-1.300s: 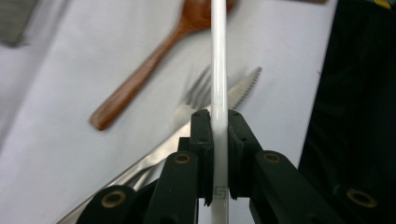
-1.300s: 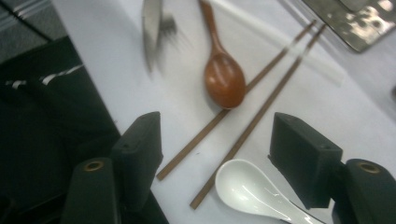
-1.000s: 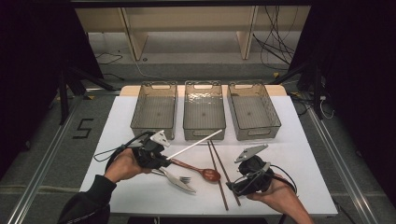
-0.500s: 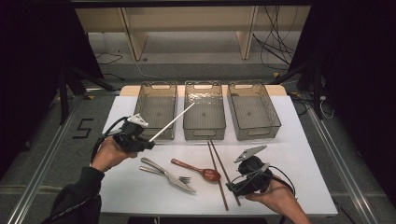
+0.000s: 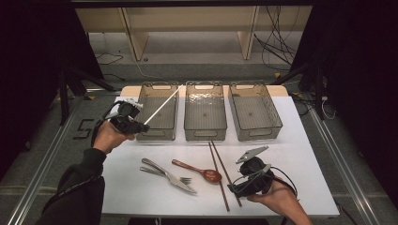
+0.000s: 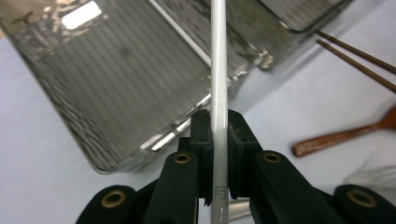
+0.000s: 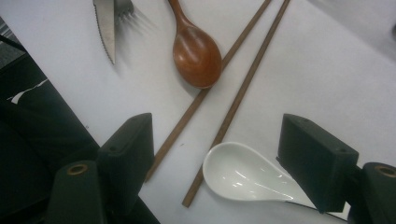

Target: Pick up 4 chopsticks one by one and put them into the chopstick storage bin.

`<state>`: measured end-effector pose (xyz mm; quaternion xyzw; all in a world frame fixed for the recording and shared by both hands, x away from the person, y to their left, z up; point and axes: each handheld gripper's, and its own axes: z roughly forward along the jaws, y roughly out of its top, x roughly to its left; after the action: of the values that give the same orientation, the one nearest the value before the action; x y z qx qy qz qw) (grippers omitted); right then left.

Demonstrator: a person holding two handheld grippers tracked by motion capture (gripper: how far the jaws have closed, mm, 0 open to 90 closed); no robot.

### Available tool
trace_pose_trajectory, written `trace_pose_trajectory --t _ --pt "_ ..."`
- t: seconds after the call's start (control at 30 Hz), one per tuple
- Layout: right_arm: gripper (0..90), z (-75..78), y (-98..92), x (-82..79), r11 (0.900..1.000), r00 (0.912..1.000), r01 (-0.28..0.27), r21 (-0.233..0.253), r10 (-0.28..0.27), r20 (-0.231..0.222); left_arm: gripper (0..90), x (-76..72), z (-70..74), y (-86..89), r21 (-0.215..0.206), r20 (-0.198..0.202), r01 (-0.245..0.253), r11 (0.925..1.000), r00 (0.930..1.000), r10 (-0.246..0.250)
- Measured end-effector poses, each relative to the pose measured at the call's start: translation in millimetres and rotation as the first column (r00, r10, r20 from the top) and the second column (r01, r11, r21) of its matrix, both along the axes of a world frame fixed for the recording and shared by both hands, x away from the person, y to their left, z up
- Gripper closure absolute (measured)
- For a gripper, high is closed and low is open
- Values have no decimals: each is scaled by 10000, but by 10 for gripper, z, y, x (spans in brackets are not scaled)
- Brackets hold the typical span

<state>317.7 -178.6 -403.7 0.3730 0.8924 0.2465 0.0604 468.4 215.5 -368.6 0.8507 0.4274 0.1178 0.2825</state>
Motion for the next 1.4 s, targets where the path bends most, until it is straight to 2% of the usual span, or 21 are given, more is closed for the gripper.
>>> trace_pose_trajectory --t 0.1,0.23,0.33,0.63,1.17,1.27,1.33,1.4 --pt "276 1 0 -1 10000 10000 -1 9 1 8 829 126 -16 24 5 -11 -386 9993 9993 386" --pt "276 0 -2 0 10000 10000 10 -10 -10 -9 828 271 -50 22 152 24 -702 9974 9975 702" --pt "276 2 -5 1 10000 10000 10 14 -10 19 828 365 -71 35 99 -52 -955 9954 9954 956" --pt "276 0 -15 -1 10000 10000 -15 -16 15 9 828 545 -143 69 17 -198 -1648 9863 9861 1648" --pt "277 0 -14 -3 10000 10000 -36 -17 36 -7 825 694 -293 132 -25 -623 -2316 9728 9709 2310" --pt "277 1 -14 -5 10000 10000 -59 -16 58 -21 824 706 -326 99 191 -629 -2223 9748 9728 2231" --pt "277 2 -17 -5 10000 10000 -73 -2 73 -24 823 723 -355 86 101 -675 -2357 9718 9694 2359" --pt "277 -1 -16 -3 10000 10000 -52 -17 52 -29 811 742 -396 69 92 -884 -2270 9739 9699 2269"
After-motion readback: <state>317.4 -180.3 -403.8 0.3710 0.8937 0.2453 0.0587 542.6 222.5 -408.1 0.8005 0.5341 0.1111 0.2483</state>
